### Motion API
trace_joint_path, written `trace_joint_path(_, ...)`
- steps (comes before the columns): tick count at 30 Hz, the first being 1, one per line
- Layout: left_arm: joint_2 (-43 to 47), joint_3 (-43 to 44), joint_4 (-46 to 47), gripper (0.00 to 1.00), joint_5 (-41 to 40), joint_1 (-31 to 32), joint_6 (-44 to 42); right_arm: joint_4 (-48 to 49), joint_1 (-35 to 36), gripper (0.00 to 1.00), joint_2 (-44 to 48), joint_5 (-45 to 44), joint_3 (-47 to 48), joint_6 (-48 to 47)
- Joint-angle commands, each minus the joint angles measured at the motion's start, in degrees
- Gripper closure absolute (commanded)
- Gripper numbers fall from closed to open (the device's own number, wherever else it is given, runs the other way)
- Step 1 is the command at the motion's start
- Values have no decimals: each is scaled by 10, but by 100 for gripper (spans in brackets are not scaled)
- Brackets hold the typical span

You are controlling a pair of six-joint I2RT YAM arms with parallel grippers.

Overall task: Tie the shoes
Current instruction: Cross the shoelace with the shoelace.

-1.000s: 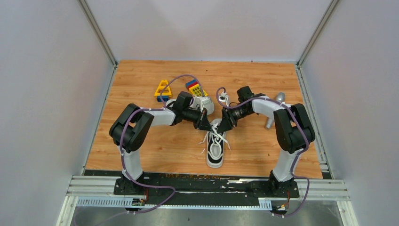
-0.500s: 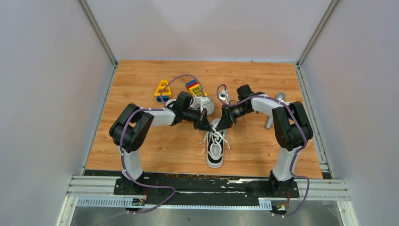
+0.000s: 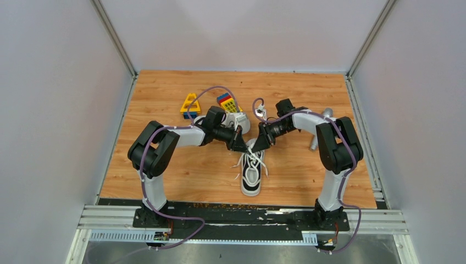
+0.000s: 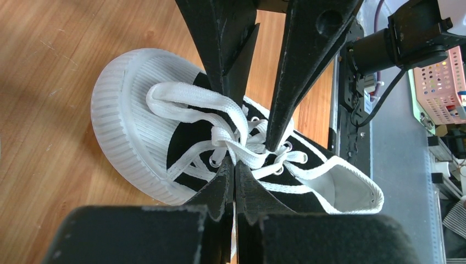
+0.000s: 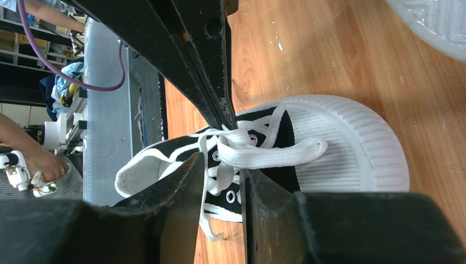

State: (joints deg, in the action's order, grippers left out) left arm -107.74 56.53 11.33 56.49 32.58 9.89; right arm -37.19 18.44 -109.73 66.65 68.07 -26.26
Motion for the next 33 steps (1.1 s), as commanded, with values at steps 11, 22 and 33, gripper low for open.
trace_joint_path(11,-6,21,6,100,7,-3,-14,-44,8,67,-6,40,30,-59)
trace_joint_path(22,-5,22,4,100,5,-3,-14,-48,16,88,-14,21,36,-59)
trace_joint_path(33,1,0,80,100,6,-3,97,141,52,100,138,-183,-80,38)
